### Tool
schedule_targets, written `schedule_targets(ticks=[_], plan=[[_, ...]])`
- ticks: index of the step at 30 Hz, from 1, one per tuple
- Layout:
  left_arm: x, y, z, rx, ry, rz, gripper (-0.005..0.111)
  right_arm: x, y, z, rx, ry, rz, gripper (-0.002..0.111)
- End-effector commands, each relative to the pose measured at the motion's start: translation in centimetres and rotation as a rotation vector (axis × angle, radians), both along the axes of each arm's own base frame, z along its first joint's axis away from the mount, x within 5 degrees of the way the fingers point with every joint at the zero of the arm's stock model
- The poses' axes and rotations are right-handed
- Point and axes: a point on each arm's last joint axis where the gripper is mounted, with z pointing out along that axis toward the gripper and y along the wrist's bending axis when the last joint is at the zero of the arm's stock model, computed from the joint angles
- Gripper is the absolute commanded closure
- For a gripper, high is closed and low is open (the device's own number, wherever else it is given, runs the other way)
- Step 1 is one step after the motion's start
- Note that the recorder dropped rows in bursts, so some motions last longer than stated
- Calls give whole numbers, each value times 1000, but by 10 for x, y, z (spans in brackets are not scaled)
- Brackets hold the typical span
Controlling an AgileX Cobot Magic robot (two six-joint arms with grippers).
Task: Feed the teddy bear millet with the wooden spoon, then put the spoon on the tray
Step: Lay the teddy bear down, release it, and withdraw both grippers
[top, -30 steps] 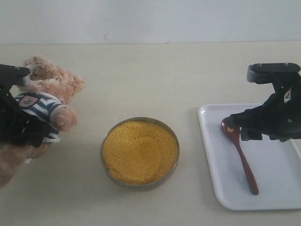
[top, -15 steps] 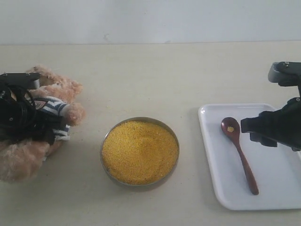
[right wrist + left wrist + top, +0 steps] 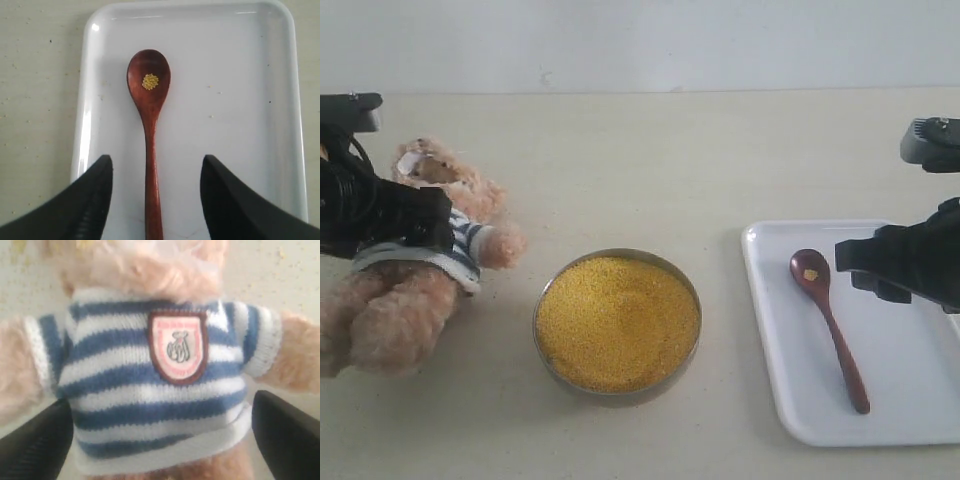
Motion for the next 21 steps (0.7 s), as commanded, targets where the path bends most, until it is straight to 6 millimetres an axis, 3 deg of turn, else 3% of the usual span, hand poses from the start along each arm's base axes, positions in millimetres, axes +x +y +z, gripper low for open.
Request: schedule_targets(ticks=[1,3,4,6,7,8,12,21], plan=[[2,0,25,19,-29,-12,18,-1,-1,0,5,-7,-6,58],[-1,2,35,13,-61,-6,25,-1,-1,1,6,-8,-6,62],[-2,3,40,11,-79,-1,34,-1,-1,2,9,-18,-6,71],[-6,7,49,6,-110,10,69,-4,-2,9,16,-61,3,99],[-10,10,52,1,-136,18,87,-6,-3,13,26,-97,3,108],[-13,11,55,-3,-162,22,104,-11,-4,16,38,-131,1,108],[-35,19,74,-47,-357,49,101,-30,-10,30,108,-364,-1,108],[-122,32,104,-144,-862,43,101,-90,-29,46,209,-827,18,108]])
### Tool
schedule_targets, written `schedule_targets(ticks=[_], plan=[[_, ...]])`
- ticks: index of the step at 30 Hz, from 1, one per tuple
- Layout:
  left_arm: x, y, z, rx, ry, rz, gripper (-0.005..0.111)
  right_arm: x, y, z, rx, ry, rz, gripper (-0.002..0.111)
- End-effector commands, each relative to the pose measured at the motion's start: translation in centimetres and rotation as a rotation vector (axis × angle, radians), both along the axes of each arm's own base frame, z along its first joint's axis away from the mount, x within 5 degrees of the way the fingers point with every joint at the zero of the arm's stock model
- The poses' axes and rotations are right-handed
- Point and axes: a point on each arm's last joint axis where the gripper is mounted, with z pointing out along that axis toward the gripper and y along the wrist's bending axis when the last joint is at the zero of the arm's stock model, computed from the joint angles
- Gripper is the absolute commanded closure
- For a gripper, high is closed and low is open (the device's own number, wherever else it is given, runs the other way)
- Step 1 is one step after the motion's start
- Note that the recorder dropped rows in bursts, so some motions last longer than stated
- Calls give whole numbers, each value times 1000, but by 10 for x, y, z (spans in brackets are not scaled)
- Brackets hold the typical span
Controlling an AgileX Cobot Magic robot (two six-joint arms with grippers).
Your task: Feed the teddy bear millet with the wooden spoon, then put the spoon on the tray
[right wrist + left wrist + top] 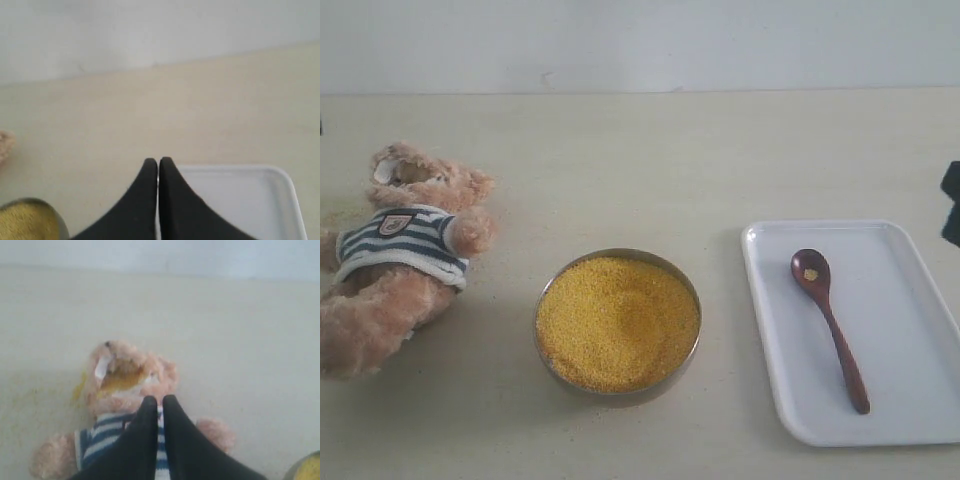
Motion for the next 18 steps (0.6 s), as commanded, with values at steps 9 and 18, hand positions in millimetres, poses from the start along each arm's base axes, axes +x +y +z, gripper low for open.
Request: schedule_targets(ticks=[9,18], plan=[[-110,16,7,-96,-513,1,101,-50,-16,-27,44,-238,0,108],[-154,23,17,-130,-760,-2,101,-52,-17,-30,43,-235,1,108]])
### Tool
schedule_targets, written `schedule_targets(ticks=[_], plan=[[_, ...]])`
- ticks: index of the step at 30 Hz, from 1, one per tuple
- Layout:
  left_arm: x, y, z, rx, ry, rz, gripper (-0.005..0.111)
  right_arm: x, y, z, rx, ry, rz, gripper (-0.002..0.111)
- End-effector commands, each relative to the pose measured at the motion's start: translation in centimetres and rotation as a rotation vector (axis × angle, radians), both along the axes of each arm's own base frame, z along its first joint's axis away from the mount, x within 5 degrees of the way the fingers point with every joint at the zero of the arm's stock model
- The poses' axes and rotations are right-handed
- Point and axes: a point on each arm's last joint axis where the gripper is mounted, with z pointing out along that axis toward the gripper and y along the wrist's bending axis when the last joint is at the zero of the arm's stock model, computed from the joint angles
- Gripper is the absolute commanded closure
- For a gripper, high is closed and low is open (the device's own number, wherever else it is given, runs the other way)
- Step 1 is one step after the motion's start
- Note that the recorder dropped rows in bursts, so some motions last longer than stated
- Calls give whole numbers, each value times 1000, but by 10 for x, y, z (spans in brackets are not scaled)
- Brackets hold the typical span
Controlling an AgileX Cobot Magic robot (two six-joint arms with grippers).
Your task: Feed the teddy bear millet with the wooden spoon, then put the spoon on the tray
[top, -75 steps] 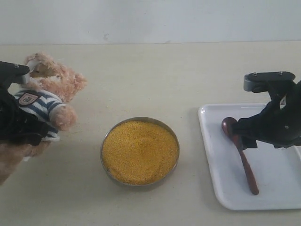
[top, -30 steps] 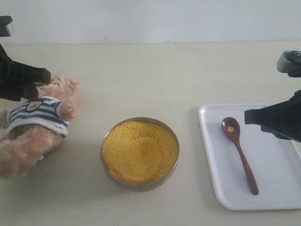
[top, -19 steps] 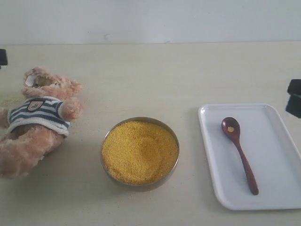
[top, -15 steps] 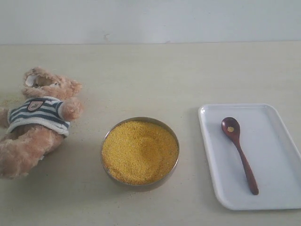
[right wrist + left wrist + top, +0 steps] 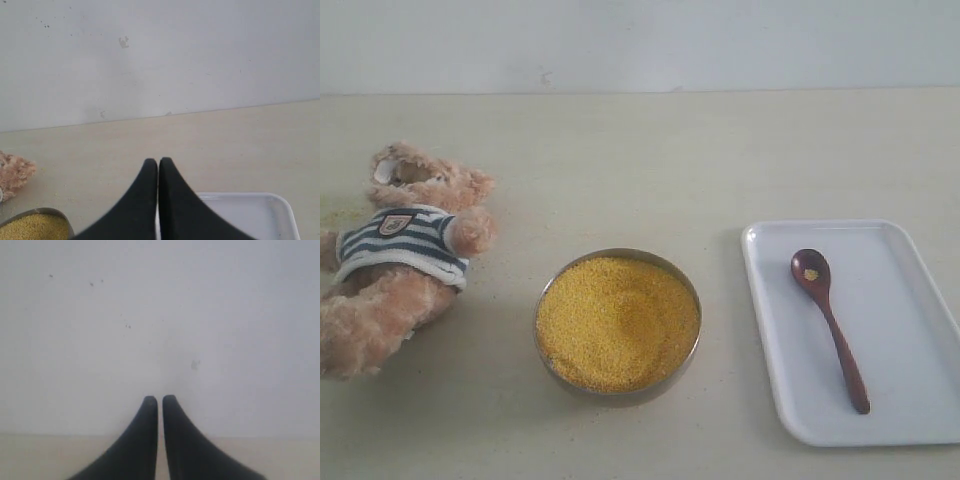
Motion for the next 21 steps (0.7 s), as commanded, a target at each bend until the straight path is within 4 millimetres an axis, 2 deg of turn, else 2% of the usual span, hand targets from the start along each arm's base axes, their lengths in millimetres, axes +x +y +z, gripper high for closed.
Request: schedule_targets(ticks=[1,15,19,21], plan=[[-16,2,4,-25,-98,-2,101,-1,0,-1,-2,-5,-3,108],[-19,3,2,-21,-116,-1,101,-1,0,-1,-2,-6,-3,108],[-16,3,-5,73,-86,47,101,-1,0,-1,-2,-6,-3,108],[-12,4,-16,112,-27,97,101,-1,0,-1,-2,-6,-3,108]])
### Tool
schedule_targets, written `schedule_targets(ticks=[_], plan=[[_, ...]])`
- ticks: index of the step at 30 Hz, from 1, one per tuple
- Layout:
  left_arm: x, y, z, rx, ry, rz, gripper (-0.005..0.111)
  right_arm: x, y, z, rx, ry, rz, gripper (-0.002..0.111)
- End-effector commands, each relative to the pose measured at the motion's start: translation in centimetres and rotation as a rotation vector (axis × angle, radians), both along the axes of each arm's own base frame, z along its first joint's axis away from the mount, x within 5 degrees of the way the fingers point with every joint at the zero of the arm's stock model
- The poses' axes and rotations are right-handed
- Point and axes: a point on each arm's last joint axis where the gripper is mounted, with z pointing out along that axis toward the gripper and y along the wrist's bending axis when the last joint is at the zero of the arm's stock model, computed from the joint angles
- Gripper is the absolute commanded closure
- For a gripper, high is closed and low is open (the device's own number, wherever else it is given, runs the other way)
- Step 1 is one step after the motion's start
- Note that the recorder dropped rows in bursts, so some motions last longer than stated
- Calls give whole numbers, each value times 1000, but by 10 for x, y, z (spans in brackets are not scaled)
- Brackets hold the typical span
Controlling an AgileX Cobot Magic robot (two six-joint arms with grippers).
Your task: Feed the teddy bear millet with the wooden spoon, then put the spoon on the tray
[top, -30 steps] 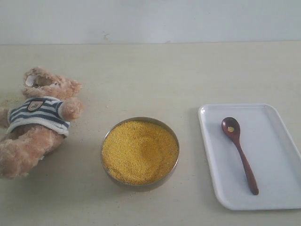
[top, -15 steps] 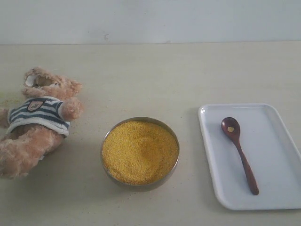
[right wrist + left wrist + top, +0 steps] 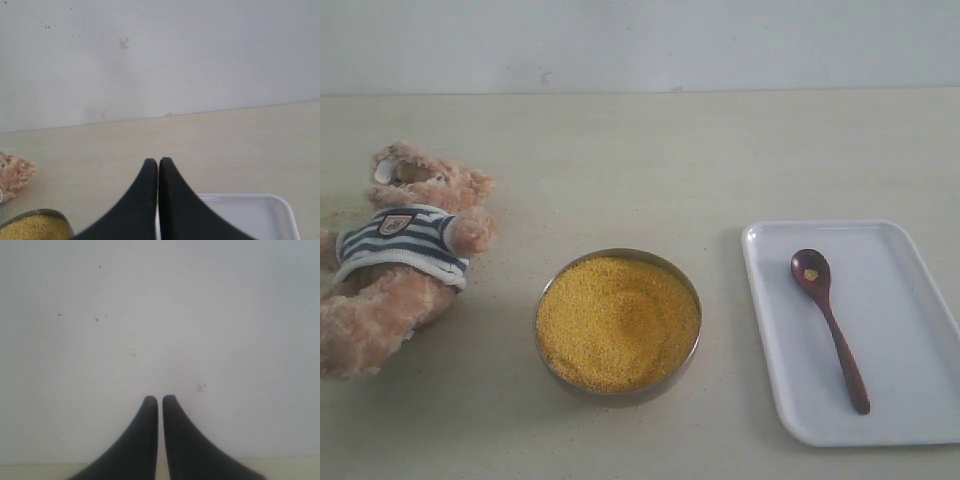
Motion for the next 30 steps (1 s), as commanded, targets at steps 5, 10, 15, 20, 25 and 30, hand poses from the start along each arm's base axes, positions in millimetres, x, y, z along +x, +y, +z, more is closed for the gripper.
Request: schedule_targets(ticks=[5,10,15,20,25,30], plan=[[15,6,-48,20,226,203,101,0,0,-1,-2,-4,-3,108],[24,9,-93,-55,358,239,101,0,0,-1,-2,-6,-3,108],[24,8,-115,-6,500,238,101,0,0,-1,-2,-6,-3,108],[24,10,-114,42,489,257,101,0,0,-1,-2,-6,-3,108],[23,13,-114,161,493,297,101,0,0,-1,-2,-6,-3,108],[23,13,-114,176,493,296,101,0,0,-1,-2,-6,-3,108]])
